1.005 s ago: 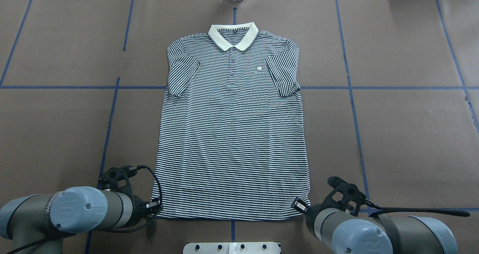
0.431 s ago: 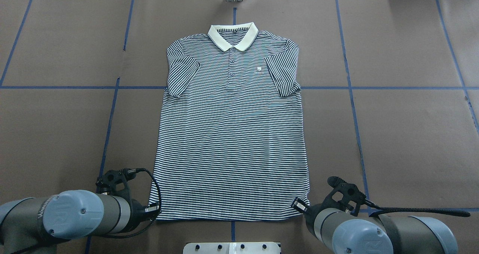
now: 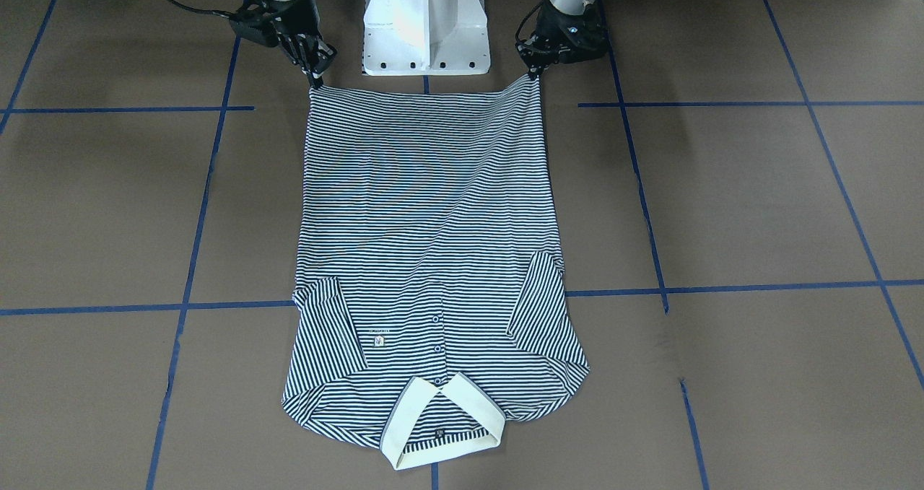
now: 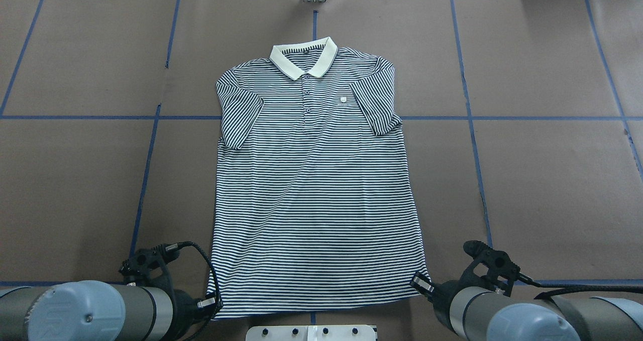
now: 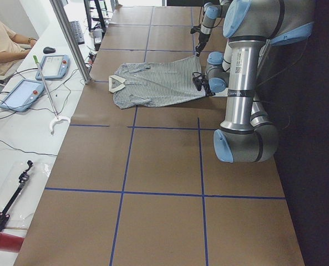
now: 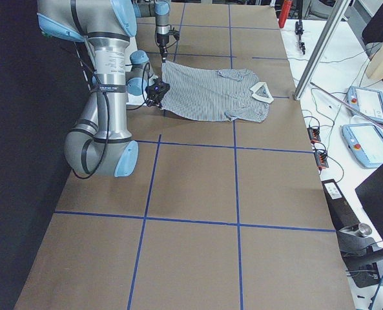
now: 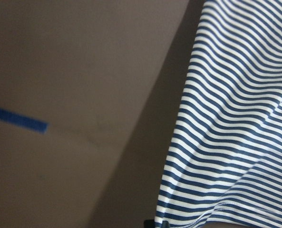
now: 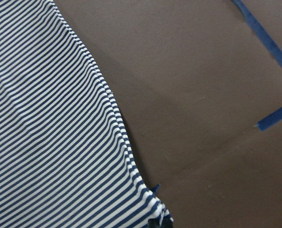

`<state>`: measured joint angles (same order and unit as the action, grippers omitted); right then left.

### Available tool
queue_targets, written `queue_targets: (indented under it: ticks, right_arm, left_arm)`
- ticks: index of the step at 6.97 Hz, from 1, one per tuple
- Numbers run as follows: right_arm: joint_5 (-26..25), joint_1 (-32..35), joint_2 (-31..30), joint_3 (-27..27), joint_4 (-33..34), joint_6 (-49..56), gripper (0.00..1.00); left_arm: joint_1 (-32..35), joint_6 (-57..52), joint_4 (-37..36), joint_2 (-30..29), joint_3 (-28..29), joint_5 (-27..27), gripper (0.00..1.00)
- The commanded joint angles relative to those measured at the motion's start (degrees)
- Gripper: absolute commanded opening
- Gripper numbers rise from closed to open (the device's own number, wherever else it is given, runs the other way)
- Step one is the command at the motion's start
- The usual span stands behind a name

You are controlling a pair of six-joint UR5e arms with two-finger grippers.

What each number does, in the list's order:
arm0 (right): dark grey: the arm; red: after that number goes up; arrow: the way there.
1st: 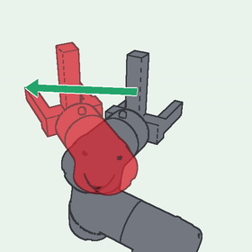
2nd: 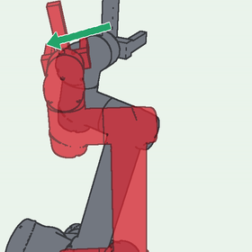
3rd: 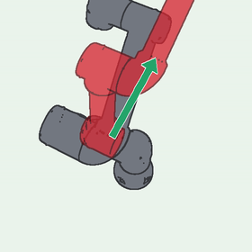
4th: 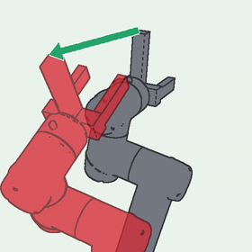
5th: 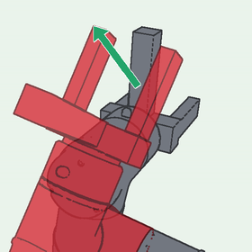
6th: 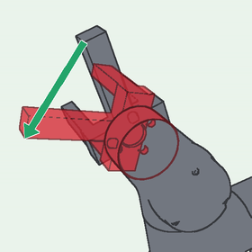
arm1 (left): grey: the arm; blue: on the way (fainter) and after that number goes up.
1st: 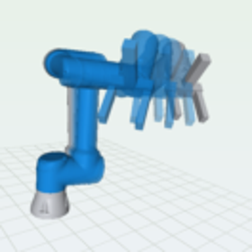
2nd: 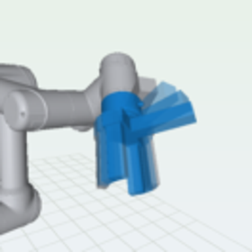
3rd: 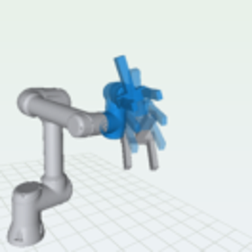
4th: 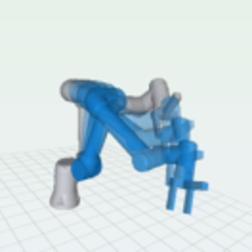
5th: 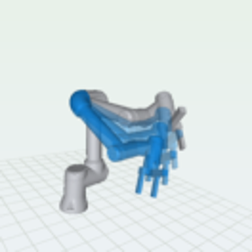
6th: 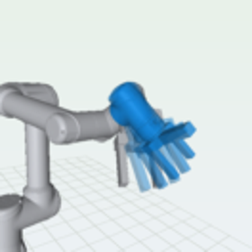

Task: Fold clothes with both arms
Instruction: 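Lift the hem with both grippers and fold it up toward the collar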

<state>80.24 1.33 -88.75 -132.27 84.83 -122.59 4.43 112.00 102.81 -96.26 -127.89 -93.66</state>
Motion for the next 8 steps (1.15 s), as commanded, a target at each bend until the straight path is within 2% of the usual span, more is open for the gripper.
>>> queue_targets:
  ticks: [1, 3, 4, 5, 6, 7, 8]
  right_arm:
    - [-0.08, -0.28, -2.22, -5.00, -0.10, 0.07, 0.00]
    - [0.87, 7.85, 1.19, -5.46, -0.36, 5.74, 0.00]
    - [2.19, 12.68, 3.82, -3.72, -0.02, 11.18, 0.00]
    - [5.33, 19.78, 9.59, 2.56, 0.07, 17.93, 0.00]
    - [8.32, 26.63, 16.78, 11.59, 0.34, 19.83, 0.00]
    - [9.48, 32.18, 22.60, 20.73, -0.10, 26.55, 0.00]
    - [9.50, 35.37, 26.57, 28.48, -0.54, 30.18, 0.00]
  left_arm:
    - [-2.67, 8.21, -1.47, -0.68, -2.37, 7.40, 0.00]
    - [0.38, 7.36, -1.47, -1.29, -0.97, 13.92, 0.00]
    - [3.45, 5.09, -1.39, -2.25, -0.44, 14.20, 0.00]
    - [10.01, -5.81, -1.21, -7.22, 2.18, 14.03, 0.00]
    - [16.42, -15.23, -0.77, -12.06, 9.25, 13.77, 0.00]
    - [21.71, -20.63, 0.53, -15.94, 16.11, 13.68, 0.00]
    - [25.50, -25.21, 4.12, -16.58, 20.70, 13.68, 0.00]
